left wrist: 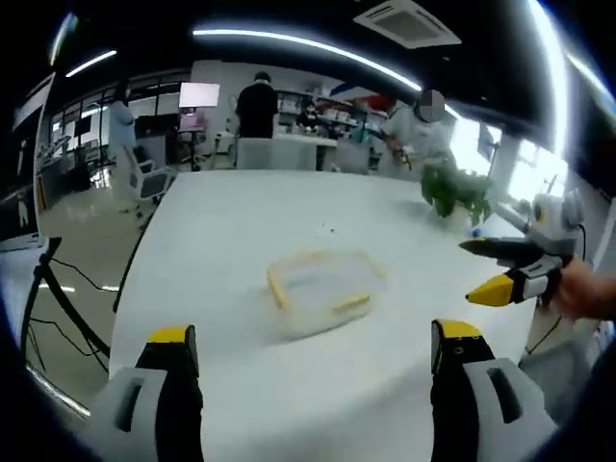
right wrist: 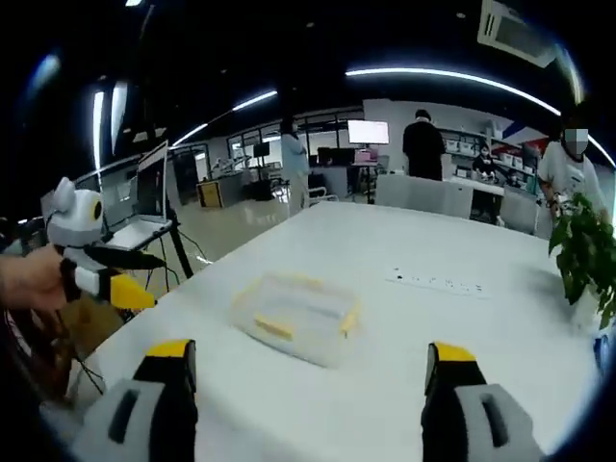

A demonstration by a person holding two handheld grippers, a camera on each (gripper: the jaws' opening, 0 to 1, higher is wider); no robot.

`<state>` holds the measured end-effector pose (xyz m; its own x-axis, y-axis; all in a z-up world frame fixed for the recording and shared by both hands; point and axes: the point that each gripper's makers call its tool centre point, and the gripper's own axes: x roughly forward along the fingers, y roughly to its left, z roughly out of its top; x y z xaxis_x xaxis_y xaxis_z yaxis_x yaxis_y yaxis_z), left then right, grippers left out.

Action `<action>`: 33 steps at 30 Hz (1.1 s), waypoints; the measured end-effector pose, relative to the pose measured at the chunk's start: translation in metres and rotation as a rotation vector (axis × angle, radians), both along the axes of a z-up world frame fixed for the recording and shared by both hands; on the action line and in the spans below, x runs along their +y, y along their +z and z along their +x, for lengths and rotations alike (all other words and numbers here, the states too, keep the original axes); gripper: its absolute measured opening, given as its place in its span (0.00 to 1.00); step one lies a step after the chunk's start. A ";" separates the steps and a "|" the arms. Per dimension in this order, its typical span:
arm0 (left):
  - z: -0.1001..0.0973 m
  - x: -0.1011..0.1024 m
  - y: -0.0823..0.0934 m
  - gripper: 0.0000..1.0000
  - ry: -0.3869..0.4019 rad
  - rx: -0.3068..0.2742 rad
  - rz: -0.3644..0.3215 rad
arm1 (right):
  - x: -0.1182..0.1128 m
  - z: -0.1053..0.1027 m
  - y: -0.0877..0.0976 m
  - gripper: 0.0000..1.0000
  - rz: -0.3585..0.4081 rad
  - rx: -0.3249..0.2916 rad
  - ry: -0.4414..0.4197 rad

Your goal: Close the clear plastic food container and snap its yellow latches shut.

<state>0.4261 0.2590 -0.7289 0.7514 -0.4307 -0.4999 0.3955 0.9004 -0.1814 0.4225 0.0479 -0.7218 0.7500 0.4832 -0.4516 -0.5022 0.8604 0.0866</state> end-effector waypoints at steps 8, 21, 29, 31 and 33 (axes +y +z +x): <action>-0.056 0.016 0.005 0.99 -0.010 0.009 0.016 | -0.041 -0.058 0.017 1.00 -0.037 -0.044 -0.012; -0.110 0.041 0.005 0.99 -0.037 -0.020 0.041 | -0.095 -0.119 0.002 1.00 -0.062 -0.017 -0.046; -0.129 0.028 0.002 0.99 -0.009 -0.002 -0.012 | -0.105 -0.146 -0.016 1.00 -0.067 0.035 -0.003; -0.135 0.028 -0.007 0.99 -0.021 0.032 0.037 | -0.108 -0.154 -0.018 1.00 -0.052 0.056 -0.004; -0.139 0.024 -0.008 0.99 -0.011 0.027 0.036 | -0.109 -0.162 -0.017 1.00 -0.040 0.055 -0.001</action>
